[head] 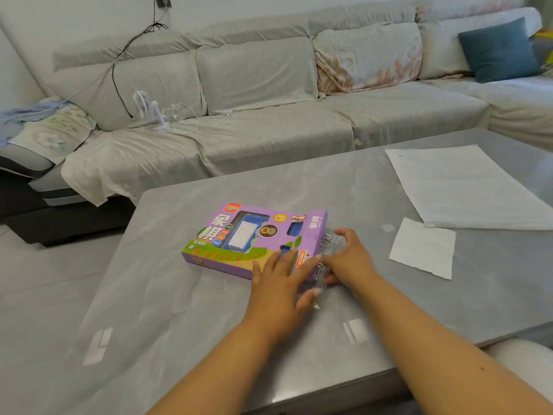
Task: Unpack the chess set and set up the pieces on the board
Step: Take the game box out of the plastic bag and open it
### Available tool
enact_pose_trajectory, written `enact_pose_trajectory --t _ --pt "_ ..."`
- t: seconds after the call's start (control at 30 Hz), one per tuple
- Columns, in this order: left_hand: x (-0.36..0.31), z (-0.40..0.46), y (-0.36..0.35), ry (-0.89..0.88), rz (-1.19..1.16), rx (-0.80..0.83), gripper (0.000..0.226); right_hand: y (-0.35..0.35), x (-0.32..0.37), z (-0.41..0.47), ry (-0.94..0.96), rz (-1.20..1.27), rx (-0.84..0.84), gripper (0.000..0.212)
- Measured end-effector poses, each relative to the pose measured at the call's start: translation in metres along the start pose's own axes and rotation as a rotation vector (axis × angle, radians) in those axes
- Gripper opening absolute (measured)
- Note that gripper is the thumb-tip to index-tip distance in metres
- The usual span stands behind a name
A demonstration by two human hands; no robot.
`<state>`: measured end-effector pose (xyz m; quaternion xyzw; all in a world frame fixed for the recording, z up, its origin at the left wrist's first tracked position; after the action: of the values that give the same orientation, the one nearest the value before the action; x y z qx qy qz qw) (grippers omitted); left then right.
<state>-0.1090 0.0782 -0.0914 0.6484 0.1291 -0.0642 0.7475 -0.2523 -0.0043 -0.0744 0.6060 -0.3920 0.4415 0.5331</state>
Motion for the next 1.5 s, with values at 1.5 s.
enact_pose_trajectory --t 1.5 --pt "0.066 -0.029 0.017 0.704 -0.761 -0.318 0.023 -0.004 0.026 -0.038 0.291 -0.033 0.558 0.026"
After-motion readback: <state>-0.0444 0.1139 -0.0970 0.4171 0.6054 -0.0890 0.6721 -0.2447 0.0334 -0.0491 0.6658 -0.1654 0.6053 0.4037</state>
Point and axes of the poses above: each hand's wrist, its own z-axis towards the middle knuckle, its own y-axis out of the back of the hand, x = y × z, the point moved 2 cm from there along z, towards the middle knuckle, and after that the axes turned 11 degrees about y, right-handed, at the moved point
